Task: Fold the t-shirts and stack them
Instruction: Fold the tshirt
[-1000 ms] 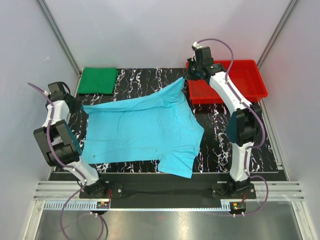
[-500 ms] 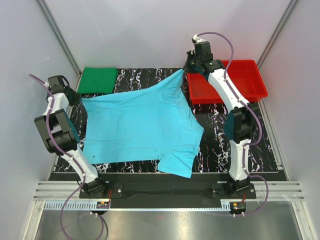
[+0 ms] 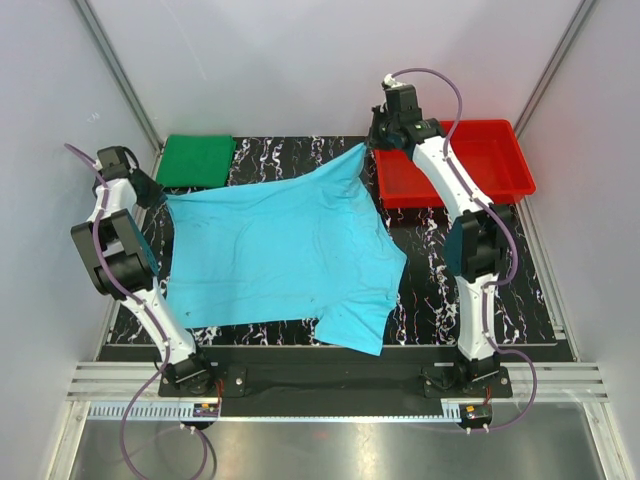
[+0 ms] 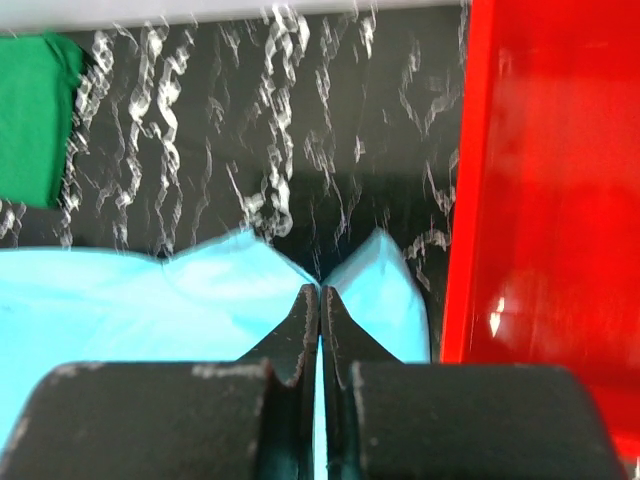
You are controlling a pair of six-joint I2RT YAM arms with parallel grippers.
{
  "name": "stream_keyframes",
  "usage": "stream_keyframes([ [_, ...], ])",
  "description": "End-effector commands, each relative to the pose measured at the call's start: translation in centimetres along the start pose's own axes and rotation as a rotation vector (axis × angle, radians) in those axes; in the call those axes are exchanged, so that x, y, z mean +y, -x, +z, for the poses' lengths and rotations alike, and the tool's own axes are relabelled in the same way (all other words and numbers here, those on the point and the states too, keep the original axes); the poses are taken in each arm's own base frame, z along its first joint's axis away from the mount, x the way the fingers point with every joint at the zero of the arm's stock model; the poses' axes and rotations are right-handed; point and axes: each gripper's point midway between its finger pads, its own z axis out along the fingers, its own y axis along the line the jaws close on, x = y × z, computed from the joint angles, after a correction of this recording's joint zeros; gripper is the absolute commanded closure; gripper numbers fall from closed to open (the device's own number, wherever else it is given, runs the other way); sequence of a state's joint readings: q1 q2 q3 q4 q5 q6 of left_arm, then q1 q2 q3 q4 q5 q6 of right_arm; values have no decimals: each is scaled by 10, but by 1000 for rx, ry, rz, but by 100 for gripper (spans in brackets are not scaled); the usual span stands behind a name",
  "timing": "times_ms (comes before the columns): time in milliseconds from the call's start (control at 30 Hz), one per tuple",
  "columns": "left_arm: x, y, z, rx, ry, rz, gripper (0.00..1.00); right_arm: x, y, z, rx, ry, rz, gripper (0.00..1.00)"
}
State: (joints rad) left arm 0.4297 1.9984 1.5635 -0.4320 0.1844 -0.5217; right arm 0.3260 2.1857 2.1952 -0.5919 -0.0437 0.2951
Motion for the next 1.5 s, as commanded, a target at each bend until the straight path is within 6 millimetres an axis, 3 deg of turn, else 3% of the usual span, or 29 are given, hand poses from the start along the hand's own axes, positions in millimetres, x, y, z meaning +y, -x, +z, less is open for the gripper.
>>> stream_keyframes([
  [0,-15,9,-31,-29,-27,49,100,-1,-1,-39,33,-12,62,100],
  [300,14,-20,-50,35,97,85,100,-9,-52,-91,154,-34,116,100],
  [367,18,-29,-54,55,128,93,100,-7,-54,-105,153,-21,124,100],
  [633,45,-63,-68,141,237,118,100,-8,-113,-132,270,14,199,100],
  [833,62,-81,-80,165,291,134,100,-12,-142,-139,324,24,221,100],
  [1067,77,-104,-78,206,317,125,100,-18,-166,-137,377,17,224,100],
  [1300,86,-118,-68,244,326,121,100,-21,-178,-134,409,12,232,100],
  [1467,92,-122,-71,231,345,117,100,-25,-178,-136,400,-11,227,100],
])
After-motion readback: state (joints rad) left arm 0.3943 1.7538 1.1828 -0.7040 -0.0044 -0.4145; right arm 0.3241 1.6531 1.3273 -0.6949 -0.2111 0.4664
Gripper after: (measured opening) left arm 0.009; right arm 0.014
